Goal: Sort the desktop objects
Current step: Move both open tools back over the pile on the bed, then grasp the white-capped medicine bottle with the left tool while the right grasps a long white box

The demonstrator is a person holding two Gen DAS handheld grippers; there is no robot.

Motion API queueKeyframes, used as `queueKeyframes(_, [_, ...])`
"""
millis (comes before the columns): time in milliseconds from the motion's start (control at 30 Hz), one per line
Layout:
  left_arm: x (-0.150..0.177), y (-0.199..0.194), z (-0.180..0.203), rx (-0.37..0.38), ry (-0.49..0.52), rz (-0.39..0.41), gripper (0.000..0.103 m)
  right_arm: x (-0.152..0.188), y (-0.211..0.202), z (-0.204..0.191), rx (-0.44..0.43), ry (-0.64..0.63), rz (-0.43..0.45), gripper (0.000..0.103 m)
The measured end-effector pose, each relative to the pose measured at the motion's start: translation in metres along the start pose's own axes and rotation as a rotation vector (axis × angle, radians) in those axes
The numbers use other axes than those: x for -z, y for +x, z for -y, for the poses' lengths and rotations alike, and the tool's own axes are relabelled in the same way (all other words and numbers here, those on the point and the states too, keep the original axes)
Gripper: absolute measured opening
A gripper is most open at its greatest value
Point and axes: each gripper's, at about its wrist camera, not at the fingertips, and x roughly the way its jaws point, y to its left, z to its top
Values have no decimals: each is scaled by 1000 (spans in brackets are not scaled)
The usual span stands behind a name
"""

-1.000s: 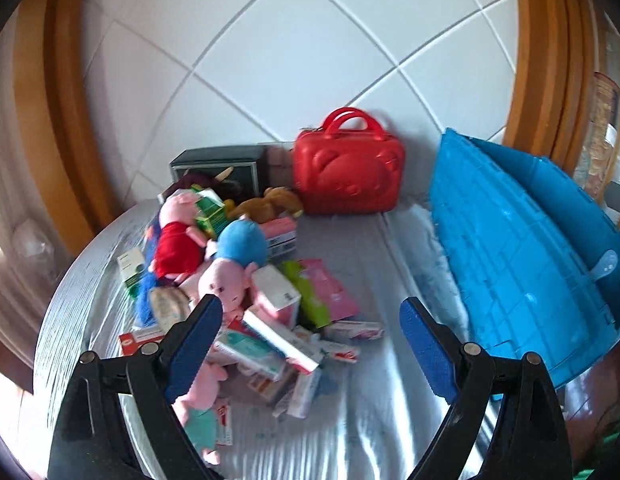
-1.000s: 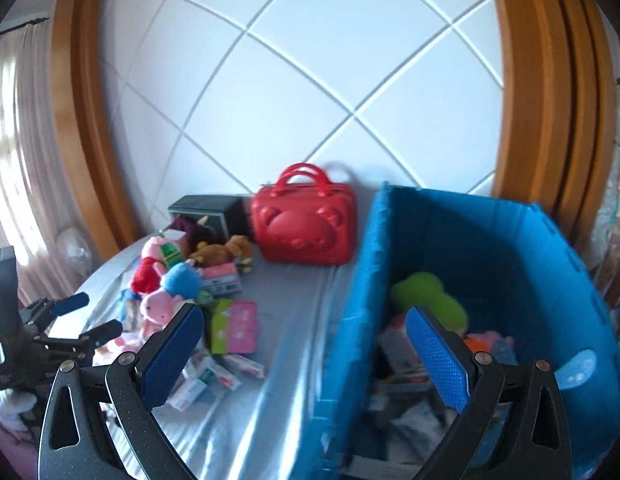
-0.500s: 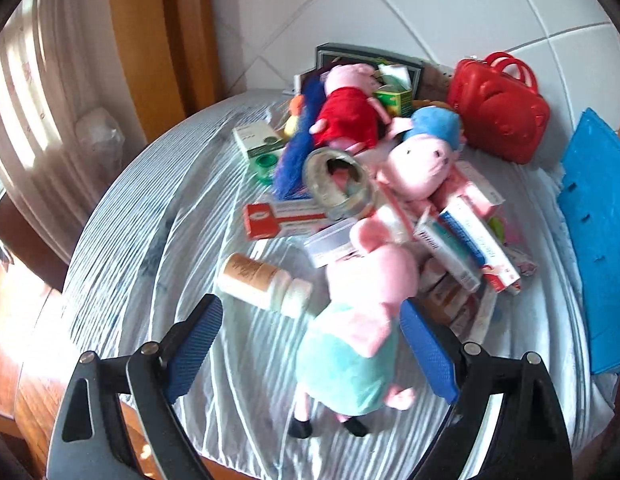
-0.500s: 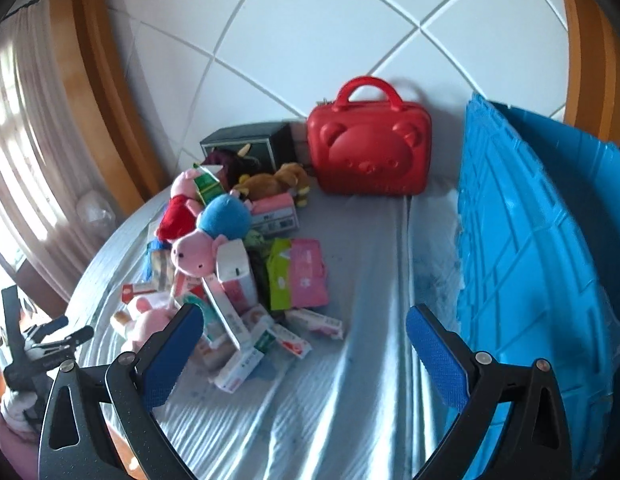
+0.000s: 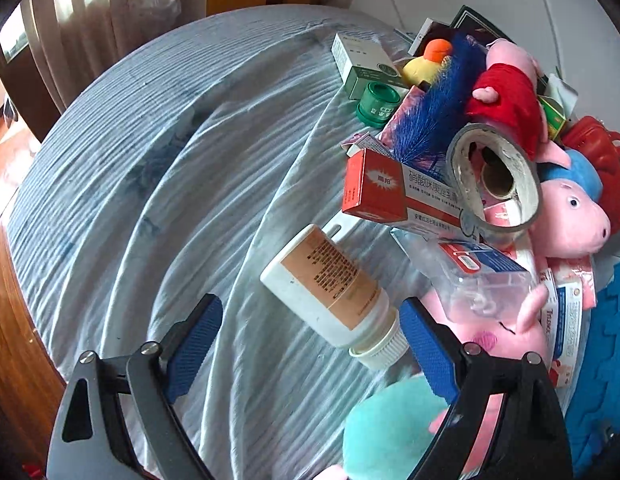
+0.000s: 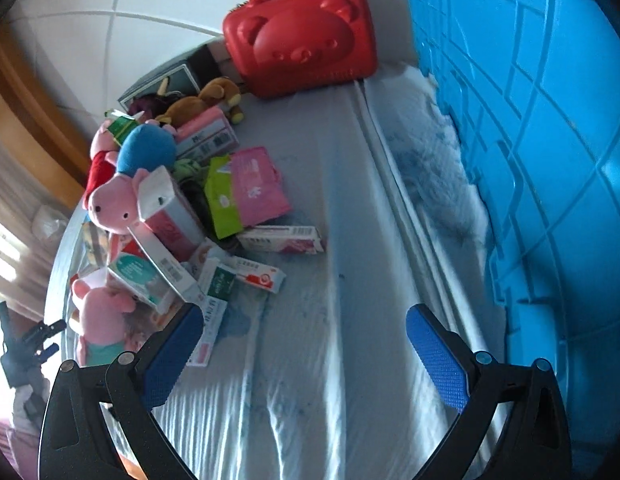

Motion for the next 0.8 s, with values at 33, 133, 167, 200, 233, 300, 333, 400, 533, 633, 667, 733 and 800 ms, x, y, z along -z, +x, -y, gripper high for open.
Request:
queueKeyframes(33, [-2, 6, 2, 2, -16, -8, 91, 2, 4, 2, 6, 14, -12, 103])
queueKeyframes(133, [-7, 25, 6, 4, -67, -34, 91, 7, 16, 3, 17, 33, -43, 103])
queueKeyframes(167, [-9, 30, 6, 10, -78, -40, 91, 7, 20, 1, 20, 32, -52, 103])
queueKeyframes(200, [-11, 35, 7, 12, -82, -46, 91, 7, 24, -1, 21, 31, -60, 103])
queueKeyframes(233, [-12, 40, 8, -2, -81, -50, 91, 7, 28, -3, 21, 31, -67, 103])
queueKeyframes(300, [-15, 47, 10, -12, -59, -54, 90, 5, 37, -8, 15, 36, -81, 103])
queueKeyframes(333, [-15, 48, 9, -18, -47, -53, 86, 4, 43, -12, 10, 39, -91, 103])
queueKeyframes(400, [-14, 50, 8, -47, -3, -55, 55, 3, 56, -21, 7, 48, -108, 103])
queueKeyframes(533, [-11, 46, 2, -57, 96, -49, 55, 6, 86, -47, -33, 43, -168, 103])
queueKeyframes(633, [-4, 41, 9, -100, 232, -26, 55, 13, 110, -77, -39, -25, -223, 103])
queueKeyframes(667, [-1, 41, 11, -115, 264, -22, 55, 15, 115, -86, -33, -50, -233, 103])
queueKeyframes(733, [5, 44, 12, -125, 305, -32, 55, 18, 123, -100, -28, -85, -243, 100])
queueKeyframes(800, [10, 45, 9, -116, 303, -31, 55, 19, 128, -112, -28, -109, -247, 83])
